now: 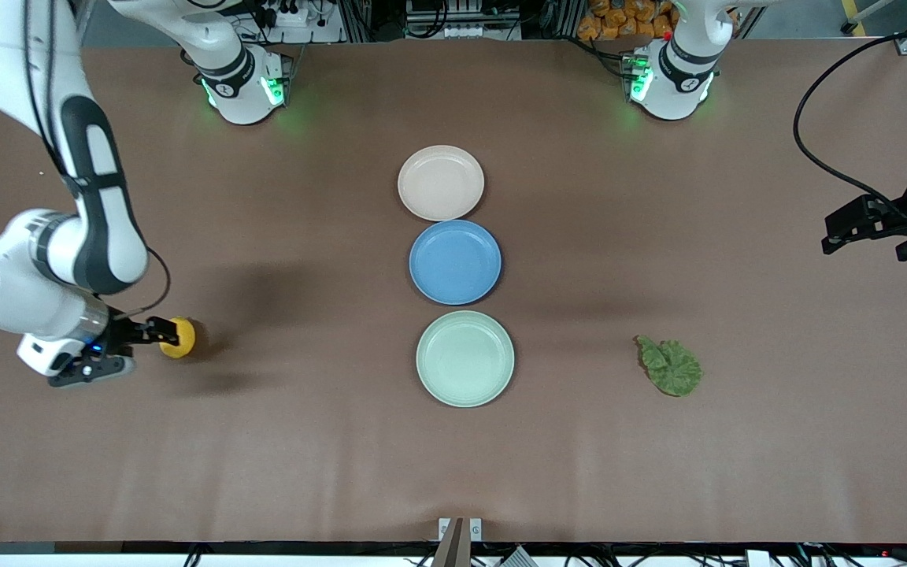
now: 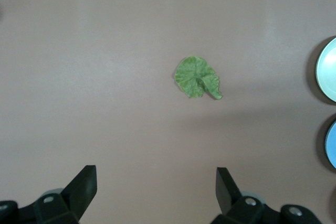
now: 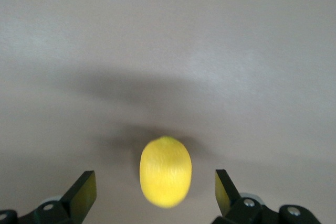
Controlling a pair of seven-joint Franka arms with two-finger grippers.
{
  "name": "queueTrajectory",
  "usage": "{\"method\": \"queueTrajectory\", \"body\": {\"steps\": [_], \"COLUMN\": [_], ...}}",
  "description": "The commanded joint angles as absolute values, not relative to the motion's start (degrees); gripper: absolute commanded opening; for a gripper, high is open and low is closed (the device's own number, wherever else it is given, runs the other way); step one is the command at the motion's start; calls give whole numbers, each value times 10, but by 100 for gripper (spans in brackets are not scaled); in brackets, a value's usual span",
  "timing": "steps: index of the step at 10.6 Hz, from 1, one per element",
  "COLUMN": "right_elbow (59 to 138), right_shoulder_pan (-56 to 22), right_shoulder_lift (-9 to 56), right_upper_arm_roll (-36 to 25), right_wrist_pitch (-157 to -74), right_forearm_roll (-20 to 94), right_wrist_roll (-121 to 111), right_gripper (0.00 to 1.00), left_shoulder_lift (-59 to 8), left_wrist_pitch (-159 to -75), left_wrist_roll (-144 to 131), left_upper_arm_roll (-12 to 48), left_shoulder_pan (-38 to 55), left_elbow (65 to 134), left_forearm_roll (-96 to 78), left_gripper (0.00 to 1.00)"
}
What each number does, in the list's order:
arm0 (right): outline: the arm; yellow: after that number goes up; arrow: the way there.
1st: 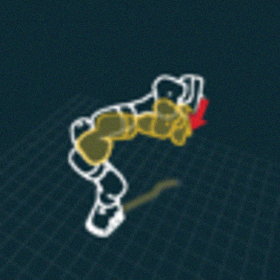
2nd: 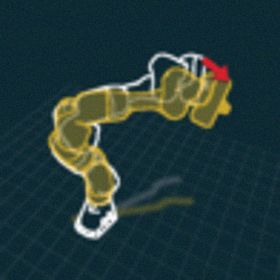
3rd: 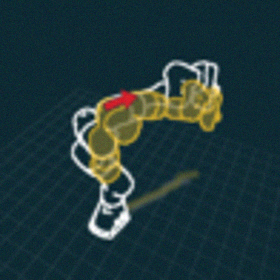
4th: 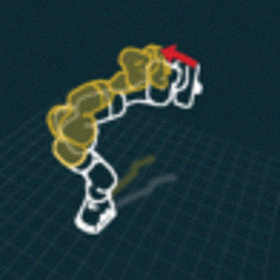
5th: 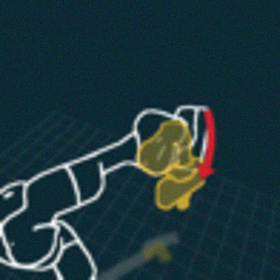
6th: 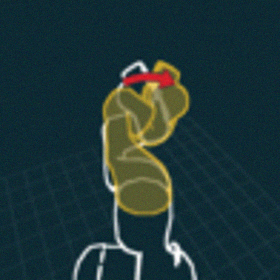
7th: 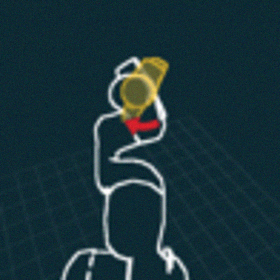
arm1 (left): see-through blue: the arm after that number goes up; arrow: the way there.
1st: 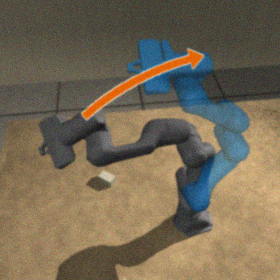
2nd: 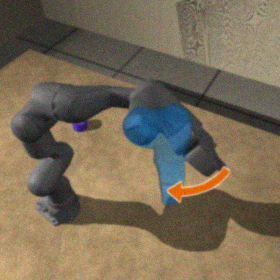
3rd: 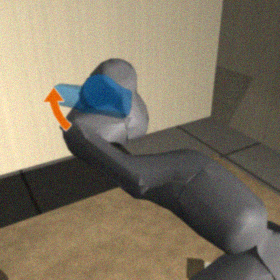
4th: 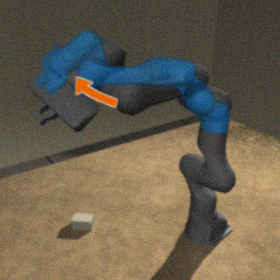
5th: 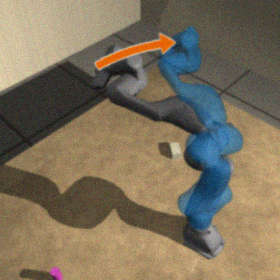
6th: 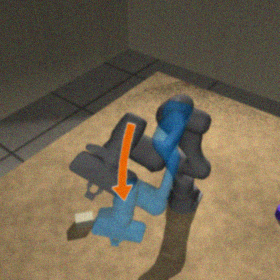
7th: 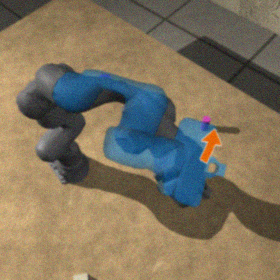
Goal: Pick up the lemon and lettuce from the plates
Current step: 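Lower the lemon onto the table and open the right gripper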
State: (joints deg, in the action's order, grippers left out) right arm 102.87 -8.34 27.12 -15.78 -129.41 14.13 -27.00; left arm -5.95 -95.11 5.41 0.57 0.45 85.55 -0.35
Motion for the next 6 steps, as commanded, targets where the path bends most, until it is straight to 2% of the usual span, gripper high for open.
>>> {"method": "queueTrajectory", "body": {"steps": [1,6], "right_elbow": [1072,1085], "right_shoulder_pan": [-37,-3], "right_shoulder_lift": [157,12], "right_upper_arm_roll": [-105,-62], "right_wrist_pitch": [-1220,-1146], "right_forearm_roll": [84,33], "right_wrist_roll": [-201,-143], "right_gripper": [100,100], "left_shoulder_lift": [-34,-30], "left_wrist_pitch": [-935,-918], "left_wrist_roll": [51,48], "left_upper_arm_roll": [10,9], "left_shoulder_pan": [2,2], "left_elbow": [862,862], "left_forearm_roll": [10,9], "left_gripper": [100,100]}}
